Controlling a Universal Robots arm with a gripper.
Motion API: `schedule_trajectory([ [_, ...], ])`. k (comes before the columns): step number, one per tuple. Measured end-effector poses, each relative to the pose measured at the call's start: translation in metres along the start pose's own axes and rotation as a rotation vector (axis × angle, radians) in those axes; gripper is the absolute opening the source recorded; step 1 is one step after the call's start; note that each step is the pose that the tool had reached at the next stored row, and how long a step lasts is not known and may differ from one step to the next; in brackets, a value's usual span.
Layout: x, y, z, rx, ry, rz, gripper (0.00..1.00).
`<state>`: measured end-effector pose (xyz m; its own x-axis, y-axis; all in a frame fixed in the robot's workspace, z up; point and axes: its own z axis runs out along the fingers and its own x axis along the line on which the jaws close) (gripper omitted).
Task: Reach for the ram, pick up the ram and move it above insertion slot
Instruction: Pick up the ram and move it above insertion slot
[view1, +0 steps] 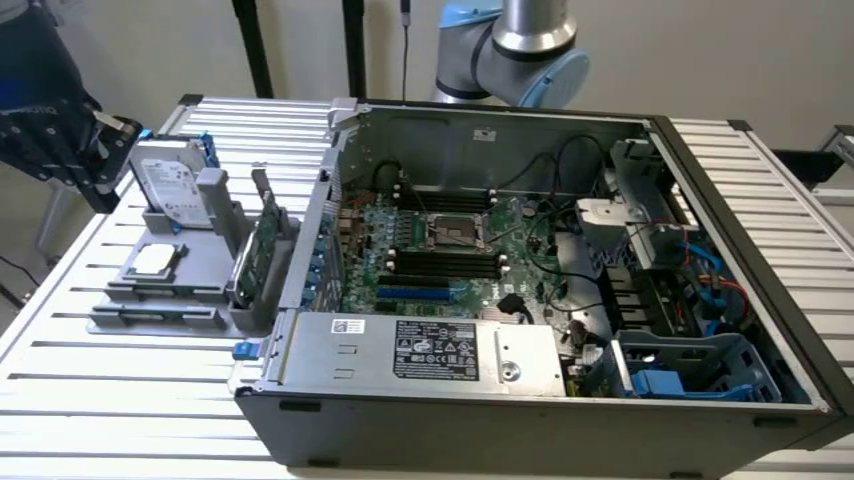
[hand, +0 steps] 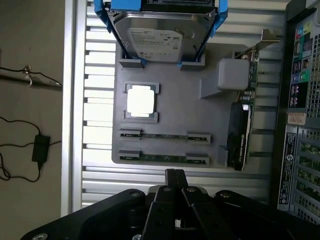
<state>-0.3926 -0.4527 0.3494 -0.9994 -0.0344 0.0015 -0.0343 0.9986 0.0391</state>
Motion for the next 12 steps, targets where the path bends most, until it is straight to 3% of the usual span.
schedule_trajectory([
  [6,0.0000,0.0000,0.0001,0.0004,0.0001,0.000,0.11],
  [8,0.0012,0.0000,0.0005,-0.0031,-0.0014,-0.006,0.11],
  [12,0.0011,0.0000,0.0005,-0.0051,0.0017,-0.078,0.11],
])
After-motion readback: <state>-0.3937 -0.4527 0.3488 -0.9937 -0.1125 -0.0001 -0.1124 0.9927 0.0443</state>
